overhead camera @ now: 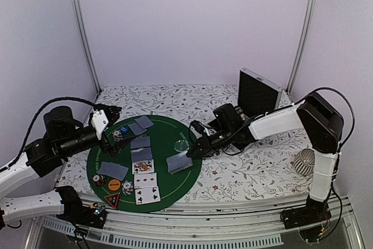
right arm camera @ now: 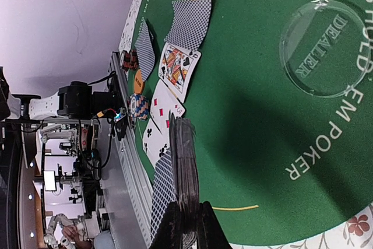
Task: Distribute texas hold em gaming equipment
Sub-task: Place the poker card on the poker table mat.
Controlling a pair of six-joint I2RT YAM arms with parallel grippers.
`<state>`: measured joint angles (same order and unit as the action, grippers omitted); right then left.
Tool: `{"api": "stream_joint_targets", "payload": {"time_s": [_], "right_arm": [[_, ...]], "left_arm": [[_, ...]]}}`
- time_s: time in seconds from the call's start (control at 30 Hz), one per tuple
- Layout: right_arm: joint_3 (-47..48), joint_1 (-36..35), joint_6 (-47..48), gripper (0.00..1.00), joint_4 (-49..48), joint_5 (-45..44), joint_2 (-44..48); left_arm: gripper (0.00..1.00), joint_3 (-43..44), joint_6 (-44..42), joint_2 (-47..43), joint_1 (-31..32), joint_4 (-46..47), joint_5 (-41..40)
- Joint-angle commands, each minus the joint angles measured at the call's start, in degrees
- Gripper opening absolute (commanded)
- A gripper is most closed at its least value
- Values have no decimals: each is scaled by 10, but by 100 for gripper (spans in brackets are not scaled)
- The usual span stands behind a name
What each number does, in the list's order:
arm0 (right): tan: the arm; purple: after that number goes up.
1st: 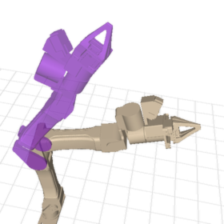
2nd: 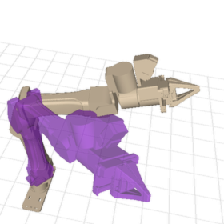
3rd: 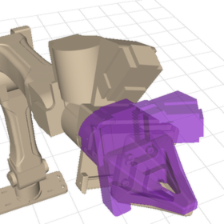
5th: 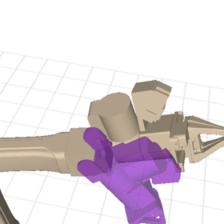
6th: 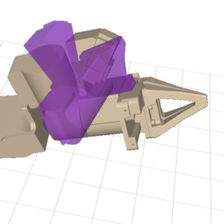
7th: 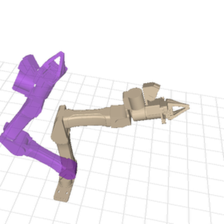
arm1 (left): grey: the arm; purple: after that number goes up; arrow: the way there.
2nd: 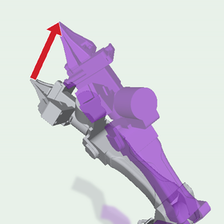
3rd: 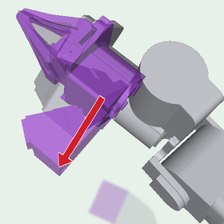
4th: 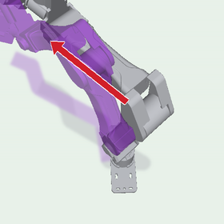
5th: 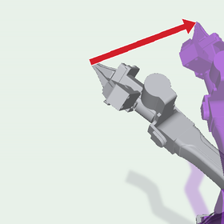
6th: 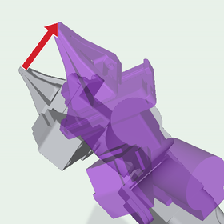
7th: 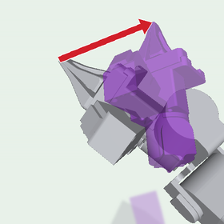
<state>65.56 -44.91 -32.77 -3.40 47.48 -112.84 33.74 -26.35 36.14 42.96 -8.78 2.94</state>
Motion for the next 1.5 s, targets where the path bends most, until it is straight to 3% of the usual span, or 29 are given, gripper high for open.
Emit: {"api": "stream_joint_targets", "payload": {"time_s": [0.0,0.2,0.57,0.67,0.9,1.13,1.2,1.27,1.47], "right_arm": [[-33,4,-56,1,-87,-22,-11],[-67,3,-84,2,-129,-14,-28],[-85,4,-81,3,-120,-21,-42],[-90,5,-73,11,-105,-33,-35],[-91,8,-48,18,-59,-61,-27],[-53,8,-8,43,42,-119,-9],[-41,8,5,60,73,-138,2],[-23,4,23,98,104,-158,21],[63,-24,106,99,203,-250,86]], "left_arm": [[98,-7,3,0,4,10,-3],[98,-7,3,5,5,9,-3],[98,-7,2,5,4,9,-3],[98,-7,1,6,4,9,-3],[98,-6,0,7,4,10,-3],[98,-7,1,8,4,9,-3],[98,-7,1,9,4,9,-5],[98,-7,1,9,4,10,-5],[98,-8,3,12,4,15,-24]]}}
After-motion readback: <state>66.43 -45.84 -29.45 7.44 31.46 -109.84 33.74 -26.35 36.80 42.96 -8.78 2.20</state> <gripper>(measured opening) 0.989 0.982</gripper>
